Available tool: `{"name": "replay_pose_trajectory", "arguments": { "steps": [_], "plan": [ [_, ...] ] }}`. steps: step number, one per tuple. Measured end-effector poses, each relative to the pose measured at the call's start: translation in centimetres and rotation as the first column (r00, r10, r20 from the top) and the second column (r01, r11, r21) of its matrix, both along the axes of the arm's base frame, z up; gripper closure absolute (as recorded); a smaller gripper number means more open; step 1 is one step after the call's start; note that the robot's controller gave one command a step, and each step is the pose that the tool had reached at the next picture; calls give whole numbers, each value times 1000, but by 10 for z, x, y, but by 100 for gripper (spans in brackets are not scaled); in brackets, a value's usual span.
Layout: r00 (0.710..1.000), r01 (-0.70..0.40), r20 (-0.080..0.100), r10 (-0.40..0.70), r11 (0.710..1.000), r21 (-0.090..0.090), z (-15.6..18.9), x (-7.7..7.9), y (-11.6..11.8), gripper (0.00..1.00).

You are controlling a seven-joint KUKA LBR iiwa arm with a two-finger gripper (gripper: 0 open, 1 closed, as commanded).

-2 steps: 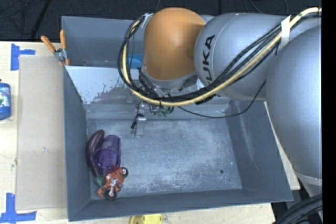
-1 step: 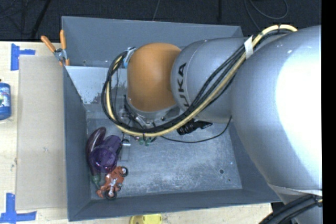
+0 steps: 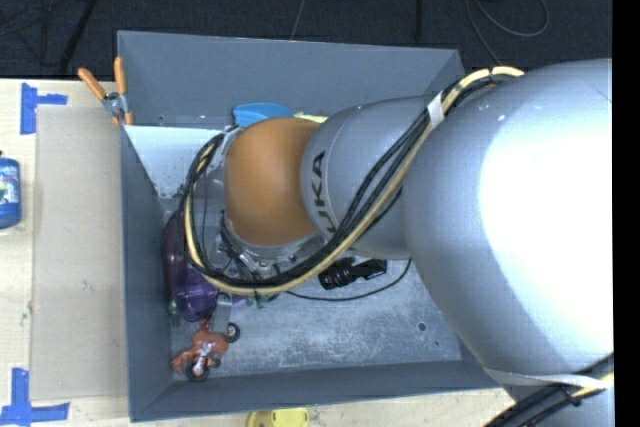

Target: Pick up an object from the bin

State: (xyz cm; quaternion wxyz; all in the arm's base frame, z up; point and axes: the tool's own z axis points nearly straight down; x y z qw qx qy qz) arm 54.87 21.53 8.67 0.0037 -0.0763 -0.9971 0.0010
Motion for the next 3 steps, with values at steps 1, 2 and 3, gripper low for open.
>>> {"name": "replay_pose_trajectory", "arguments": {
  "steps": [1,2,3],
  "plan": [
    [986,-168,15,168,986,0,-8,45,14,100],
    [986,-167,15,167,986,0,-8,45,14,100],
    [978,-208,14,208,978,1,159,52,-21,100]
  ]
}}
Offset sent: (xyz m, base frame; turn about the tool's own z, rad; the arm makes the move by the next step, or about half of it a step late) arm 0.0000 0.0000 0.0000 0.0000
